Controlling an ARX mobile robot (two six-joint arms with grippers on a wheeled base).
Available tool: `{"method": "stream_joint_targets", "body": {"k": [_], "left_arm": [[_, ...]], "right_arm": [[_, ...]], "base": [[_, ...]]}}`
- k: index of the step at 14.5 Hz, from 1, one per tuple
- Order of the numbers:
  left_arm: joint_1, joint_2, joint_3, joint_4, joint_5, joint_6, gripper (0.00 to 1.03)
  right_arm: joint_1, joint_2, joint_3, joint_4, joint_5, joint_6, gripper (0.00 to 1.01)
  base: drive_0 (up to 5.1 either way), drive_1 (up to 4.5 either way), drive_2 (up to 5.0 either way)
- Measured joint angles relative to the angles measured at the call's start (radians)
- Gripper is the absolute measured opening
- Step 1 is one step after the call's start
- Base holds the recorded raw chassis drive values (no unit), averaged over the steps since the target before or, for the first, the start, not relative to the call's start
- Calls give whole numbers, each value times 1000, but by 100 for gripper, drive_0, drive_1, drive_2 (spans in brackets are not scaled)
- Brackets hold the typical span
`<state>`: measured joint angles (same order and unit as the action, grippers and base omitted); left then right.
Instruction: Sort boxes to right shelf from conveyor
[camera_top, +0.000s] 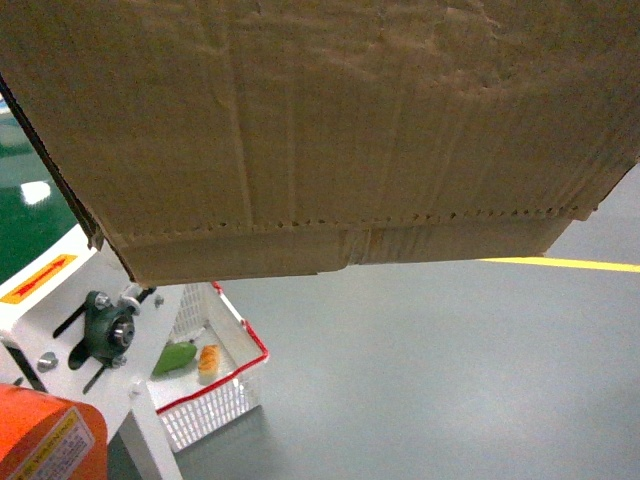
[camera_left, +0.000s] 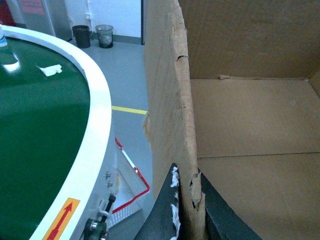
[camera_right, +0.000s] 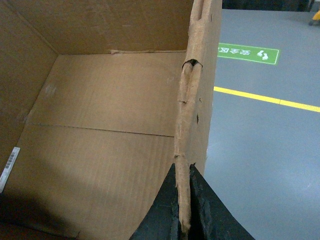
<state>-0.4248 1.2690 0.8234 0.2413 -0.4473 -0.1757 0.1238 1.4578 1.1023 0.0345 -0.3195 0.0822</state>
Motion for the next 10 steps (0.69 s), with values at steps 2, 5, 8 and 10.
{"method": "stream_joint_targets", "body": {"k": [2, 5, 8, 10], "left_arm": [[0, 0, 0, 0, 0, 0, 3], [0, 0, 0, 0, 0, 0, 3], [0, 0, 0, 0, 0, 0, 3], [0, 0, 0, 0, 0, 0, 3]], "right_arm": [[0, 0, 0, 0, 0, 0, 2], [0, 0, 0, 0, 0, 0, 2], [0, 0, 0, 0, 0, 0, 2], [0, 0, 0, 0, 0, 0, 2]], "base": [[-138, -138, -138], [-134, -134, -134], [-142, -142, -142], [-135, -135, -135]]}}
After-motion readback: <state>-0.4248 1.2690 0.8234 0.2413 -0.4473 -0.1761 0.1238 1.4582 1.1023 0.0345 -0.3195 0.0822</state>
